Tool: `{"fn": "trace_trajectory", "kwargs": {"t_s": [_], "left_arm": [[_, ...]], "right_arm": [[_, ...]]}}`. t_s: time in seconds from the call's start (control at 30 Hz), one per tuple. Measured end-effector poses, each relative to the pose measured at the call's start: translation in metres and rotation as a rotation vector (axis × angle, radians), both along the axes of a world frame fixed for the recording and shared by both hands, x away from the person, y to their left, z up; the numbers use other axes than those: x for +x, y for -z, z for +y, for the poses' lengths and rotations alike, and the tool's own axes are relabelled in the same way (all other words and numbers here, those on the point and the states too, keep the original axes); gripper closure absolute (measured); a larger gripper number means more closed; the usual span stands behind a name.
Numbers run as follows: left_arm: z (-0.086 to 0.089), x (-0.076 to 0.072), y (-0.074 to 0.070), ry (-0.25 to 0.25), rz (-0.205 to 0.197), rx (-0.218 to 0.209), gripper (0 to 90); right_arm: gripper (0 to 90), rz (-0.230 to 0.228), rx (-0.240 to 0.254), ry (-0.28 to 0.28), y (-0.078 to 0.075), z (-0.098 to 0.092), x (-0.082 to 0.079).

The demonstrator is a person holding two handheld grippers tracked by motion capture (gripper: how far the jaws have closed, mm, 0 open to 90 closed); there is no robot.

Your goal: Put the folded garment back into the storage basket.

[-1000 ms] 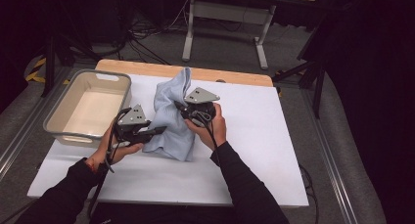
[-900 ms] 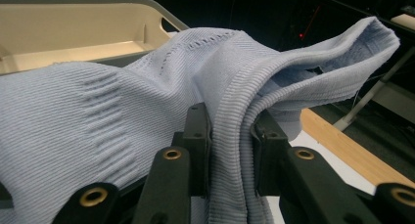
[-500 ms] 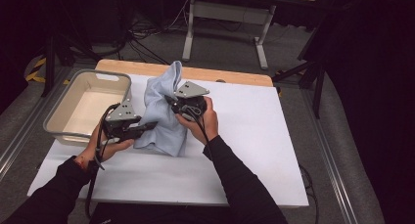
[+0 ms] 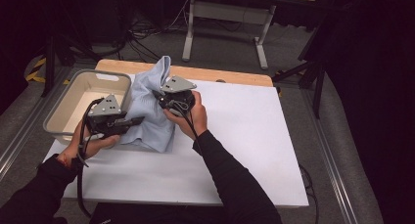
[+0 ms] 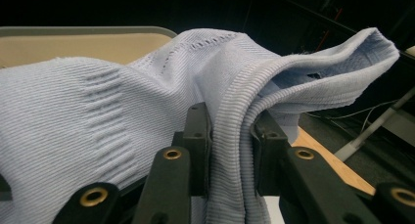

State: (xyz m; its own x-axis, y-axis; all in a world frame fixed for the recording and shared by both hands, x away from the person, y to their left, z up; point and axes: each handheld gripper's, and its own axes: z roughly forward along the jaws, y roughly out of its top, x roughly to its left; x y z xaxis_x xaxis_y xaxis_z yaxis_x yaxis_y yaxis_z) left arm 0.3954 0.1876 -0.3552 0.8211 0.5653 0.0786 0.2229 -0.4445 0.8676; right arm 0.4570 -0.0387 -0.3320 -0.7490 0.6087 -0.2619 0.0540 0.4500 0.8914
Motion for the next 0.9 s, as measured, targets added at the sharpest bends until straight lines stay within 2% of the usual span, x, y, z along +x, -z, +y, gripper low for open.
{"fn": "trace_trajectory", "kwargs": {"t_s": [0.4, 0.67, 0.9], "left_arm": [[0.03, -0.001, -0.011, -0.044, -0.008, 0.03, 75.2], [0.049, 0.0, -0.01, -0.066, -0.004, 0.016, 75.2], [0.061, 0.0, -0.01, -0.085, -0.002, 0.021, 75.2]], "right_arm": [[72.9, -0.001, 0.025, -0.034, -0.007, 0.03, 0.006], [72.9, -0.003, 0.022, -0.049, -0.009, 0.047, 0.009], [73.0, -0.007, 0.019, -0.064, -0.009, 0.061, 0.012]]}}
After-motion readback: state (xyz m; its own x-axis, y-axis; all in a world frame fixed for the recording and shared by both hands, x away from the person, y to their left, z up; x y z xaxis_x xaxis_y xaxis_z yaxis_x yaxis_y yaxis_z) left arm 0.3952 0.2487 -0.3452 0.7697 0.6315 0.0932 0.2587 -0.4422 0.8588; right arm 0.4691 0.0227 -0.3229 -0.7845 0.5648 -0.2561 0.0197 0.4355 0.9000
